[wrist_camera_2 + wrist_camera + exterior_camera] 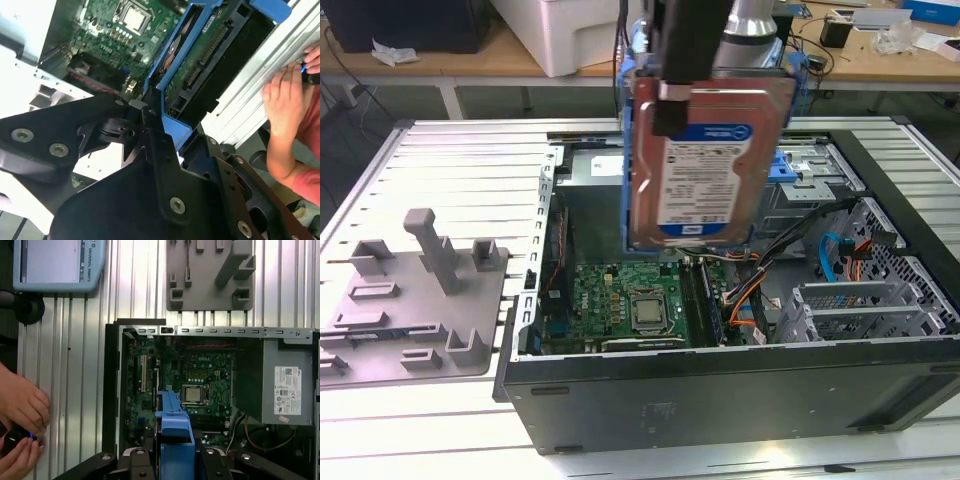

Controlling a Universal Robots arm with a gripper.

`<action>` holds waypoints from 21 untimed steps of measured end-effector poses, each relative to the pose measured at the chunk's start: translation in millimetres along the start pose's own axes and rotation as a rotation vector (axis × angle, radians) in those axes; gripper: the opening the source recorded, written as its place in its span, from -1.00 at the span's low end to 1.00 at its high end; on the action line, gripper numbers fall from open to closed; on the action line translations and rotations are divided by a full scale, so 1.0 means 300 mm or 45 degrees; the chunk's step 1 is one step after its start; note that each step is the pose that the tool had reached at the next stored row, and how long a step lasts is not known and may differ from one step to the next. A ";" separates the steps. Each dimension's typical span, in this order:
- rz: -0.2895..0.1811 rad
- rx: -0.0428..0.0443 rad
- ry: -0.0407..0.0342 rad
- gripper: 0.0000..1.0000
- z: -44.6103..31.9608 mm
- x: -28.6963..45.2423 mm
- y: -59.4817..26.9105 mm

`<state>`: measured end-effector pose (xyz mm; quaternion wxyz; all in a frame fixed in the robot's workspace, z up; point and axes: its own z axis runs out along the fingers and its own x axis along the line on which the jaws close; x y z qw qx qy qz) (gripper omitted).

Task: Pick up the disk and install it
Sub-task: 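Pick up the disk, then insert the disk into the insertion slot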

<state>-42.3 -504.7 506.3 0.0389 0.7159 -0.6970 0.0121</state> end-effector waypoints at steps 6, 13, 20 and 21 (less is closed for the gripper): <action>0.000 -0.003 -0.0001 -0.26 -0.002 0.018 -0.060; 0.000 -0.003 -0.0001 -0.26 -0.002 0.018 -0.066; 0.000 0.005 -0.0023 -0.26 -0.002 0.018 -0.066; 0.000 0.009 -0.0026 -0.26 -0.002 0.018 -0.066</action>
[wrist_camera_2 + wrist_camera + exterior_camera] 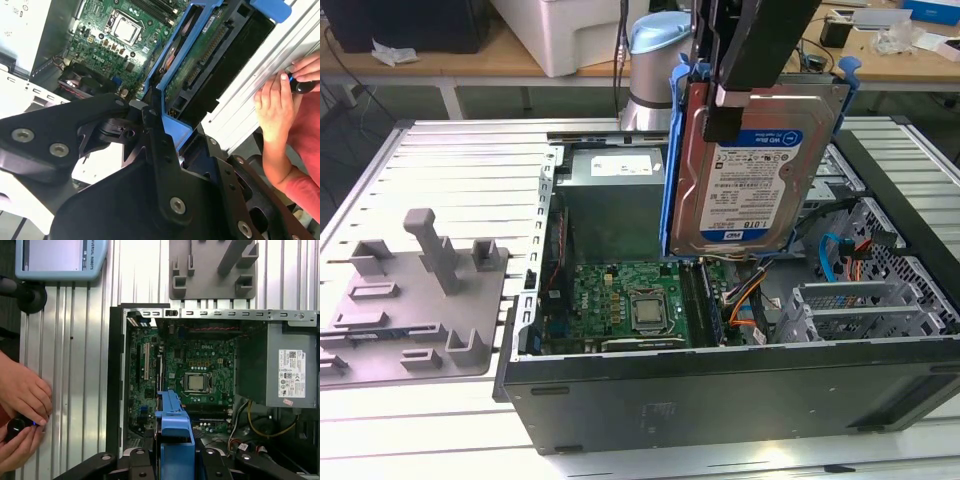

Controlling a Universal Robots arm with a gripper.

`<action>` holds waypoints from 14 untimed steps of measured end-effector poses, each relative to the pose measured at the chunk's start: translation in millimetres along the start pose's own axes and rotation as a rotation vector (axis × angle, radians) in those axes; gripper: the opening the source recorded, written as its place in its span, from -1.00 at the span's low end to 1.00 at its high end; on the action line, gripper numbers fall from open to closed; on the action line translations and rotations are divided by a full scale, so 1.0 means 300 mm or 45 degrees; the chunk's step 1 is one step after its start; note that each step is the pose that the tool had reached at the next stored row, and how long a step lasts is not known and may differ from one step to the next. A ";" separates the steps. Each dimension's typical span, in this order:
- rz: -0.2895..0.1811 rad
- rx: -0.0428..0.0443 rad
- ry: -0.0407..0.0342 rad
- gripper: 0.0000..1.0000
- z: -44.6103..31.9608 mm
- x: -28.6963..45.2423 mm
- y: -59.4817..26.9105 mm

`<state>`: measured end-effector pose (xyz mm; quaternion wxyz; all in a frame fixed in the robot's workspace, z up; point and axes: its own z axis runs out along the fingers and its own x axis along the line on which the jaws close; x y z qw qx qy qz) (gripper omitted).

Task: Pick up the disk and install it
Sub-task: 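Insert the disk into the insertion slot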

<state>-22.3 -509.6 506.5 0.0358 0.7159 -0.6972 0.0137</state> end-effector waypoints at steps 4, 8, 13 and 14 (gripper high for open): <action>0.000 0.006 -0.0224 -0.26 0.001 0.009 0.000; -0.001 0.006 -0.0476 -0.26 0.002 0.026 -0.003; -0.002 0.007 -0.0887 -0.26 0.003 0.056 -0.022; -0.002 0.007 -0.0897 -0.26 0.003 0.059 -0.032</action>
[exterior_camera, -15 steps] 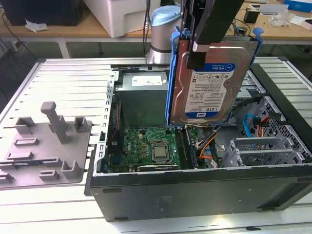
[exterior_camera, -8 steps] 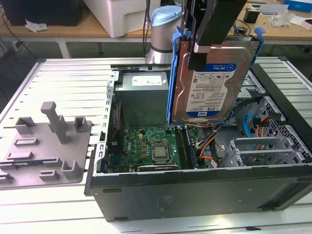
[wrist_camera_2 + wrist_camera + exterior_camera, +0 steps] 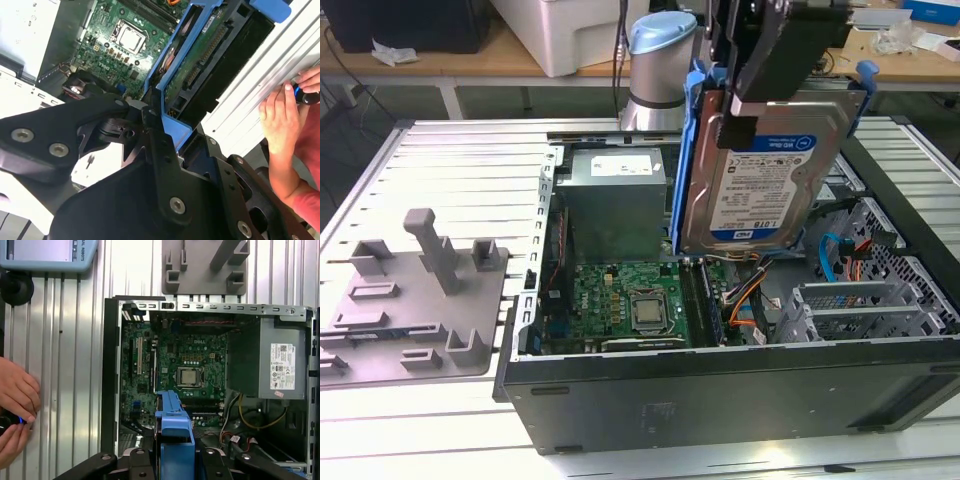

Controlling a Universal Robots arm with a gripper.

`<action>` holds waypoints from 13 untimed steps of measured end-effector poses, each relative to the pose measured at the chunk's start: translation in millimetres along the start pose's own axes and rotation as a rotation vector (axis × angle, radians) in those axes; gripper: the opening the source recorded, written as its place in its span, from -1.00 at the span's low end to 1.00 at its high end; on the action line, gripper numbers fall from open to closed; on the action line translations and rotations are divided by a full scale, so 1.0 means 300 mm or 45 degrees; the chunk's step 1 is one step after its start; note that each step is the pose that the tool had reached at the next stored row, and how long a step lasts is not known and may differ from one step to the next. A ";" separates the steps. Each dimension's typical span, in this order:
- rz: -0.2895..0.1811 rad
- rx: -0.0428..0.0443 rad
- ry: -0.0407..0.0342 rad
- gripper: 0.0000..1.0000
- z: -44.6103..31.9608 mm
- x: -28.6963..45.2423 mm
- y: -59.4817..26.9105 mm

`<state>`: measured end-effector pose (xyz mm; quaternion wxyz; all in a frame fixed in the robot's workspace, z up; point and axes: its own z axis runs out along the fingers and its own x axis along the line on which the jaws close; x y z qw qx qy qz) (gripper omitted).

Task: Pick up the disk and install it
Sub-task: 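Insert the disk into the insertion slot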

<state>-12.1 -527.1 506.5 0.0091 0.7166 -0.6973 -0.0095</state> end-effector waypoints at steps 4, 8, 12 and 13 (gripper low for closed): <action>0.000 0.000 -0.0003 -0.26 -0.001 0.005 -0.028; 0.000 0.000 -0.0010 -0.26 -0.001 0.017 -0.058; 0.000 0.000 -0.0022 -0.26 -0.003 0.035 -0.120; 0.000 0.000 -0.0025 -0.26 -0.003 0.038 -0.130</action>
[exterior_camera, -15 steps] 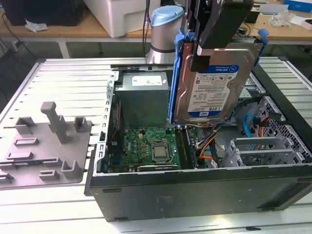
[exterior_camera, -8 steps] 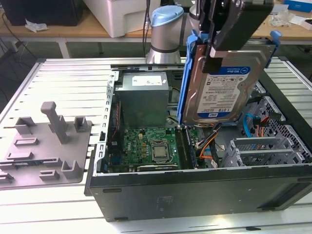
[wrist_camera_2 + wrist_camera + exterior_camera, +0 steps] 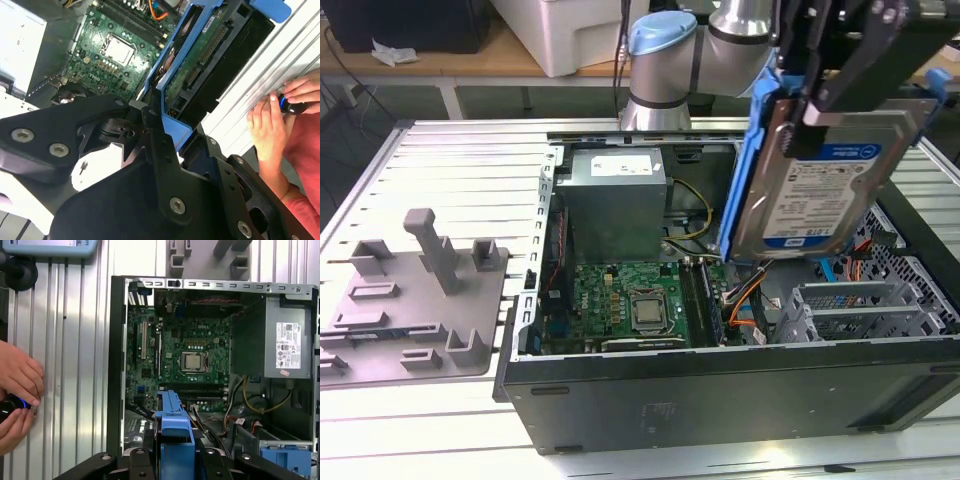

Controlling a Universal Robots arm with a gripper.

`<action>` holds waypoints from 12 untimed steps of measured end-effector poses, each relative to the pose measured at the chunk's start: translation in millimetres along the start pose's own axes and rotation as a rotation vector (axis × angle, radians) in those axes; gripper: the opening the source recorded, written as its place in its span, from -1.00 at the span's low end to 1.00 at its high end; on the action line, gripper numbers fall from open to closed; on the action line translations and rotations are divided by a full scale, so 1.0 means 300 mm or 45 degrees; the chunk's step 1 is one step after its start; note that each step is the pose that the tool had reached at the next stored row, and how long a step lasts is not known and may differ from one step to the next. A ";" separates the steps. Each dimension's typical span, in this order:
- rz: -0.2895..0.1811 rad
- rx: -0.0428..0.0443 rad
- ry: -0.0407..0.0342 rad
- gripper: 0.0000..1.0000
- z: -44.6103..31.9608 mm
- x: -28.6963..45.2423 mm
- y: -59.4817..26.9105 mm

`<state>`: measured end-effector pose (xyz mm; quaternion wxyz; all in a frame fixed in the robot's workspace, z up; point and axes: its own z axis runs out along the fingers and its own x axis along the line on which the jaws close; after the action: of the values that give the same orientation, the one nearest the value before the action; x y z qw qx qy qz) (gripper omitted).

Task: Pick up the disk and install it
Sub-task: 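Insert the disk into the insertion slot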

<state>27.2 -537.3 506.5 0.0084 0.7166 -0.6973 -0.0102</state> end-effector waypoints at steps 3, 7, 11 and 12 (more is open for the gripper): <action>0.000 0.000 -0.0016 -0.26 -0.001 0.008 -0.042; 0.000 0.000 -0.0036 -0.26 -0.002 0.018 -0.093; 0.000 0.000 -0.0060 -0.26 -0.004 0.027 -0.157; 0.000 0.000 -0.0065 -0.26 -0.005 0.029 -0.170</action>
<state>78.3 -544.7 506.5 0.0066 0.7166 -0.6973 -0.0120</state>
